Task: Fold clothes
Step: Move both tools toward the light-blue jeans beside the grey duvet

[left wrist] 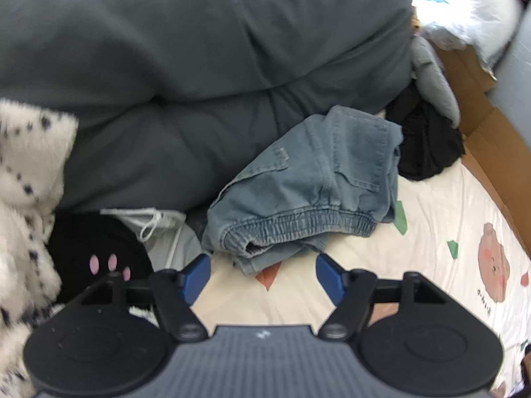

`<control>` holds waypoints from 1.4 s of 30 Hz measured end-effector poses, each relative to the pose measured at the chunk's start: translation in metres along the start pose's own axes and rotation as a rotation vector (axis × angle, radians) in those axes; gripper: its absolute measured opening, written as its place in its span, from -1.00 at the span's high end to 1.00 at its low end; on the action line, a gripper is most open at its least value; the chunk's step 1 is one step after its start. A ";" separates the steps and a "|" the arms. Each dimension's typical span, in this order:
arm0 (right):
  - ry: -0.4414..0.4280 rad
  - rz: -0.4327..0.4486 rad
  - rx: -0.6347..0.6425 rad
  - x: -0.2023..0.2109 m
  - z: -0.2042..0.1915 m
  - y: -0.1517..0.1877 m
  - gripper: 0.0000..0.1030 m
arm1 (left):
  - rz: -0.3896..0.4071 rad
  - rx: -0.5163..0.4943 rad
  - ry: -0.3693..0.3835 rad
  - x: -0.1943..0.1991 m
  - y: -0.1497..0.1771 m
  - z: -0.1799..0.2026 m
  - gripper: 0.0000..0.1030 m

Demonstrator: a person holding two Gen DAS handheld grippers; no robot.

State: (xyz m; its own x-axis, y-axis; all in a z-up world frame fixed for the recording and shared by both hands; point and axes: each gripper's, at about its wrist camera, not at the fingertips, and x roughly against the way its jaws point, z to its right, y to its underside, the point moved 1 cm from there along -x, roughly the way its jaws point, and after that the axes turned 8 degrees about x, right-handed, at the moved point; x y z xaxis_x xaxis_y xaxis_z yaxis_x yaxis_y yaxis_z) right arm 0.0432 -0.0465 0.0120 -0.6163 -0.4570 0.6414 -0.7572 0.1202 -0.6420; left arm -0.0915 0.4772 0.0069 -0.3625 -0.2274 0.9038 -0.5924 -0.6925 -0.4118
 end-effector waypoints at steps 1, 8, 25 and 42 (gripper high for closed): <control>-0.002 -0.003 0.003 -0.005 -0.001 0.000 0.01 | 0.000 0.011 -0.004 -0.003 0.001 -0.001 -0.38; -0.019 -0.032 0.031 -0.042 -0.011 0.002 0.01 | -0.005 0.059 -0.030 -0.023 0.010 -0.005 -0.38; -0.079 -0.105 0.076 -0.136 -0.009 0.020 0.01 | -0.066 0.010 -0.085 -0.091 0.021 -0.001 -0.37; -0.237 -0.106 -0.060 -0.234 0.015 0.037 0.07 | -0.020 -0.168 -0.106 -0.117 0.030 0.001 -0.35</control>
State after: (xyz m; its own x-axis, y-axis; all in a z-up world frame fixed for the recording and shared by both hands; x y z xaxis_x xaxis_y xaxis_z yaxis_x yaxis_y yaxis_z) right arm 0.1623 0.0519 -0.1685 -0.4707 -0.6624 0.5828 -0.8304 0.1095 -0.5463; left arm -0.0661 0.4825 -0.1107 -0.2773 -0.2919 0.9154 -0.7138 -0.5751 -0.3997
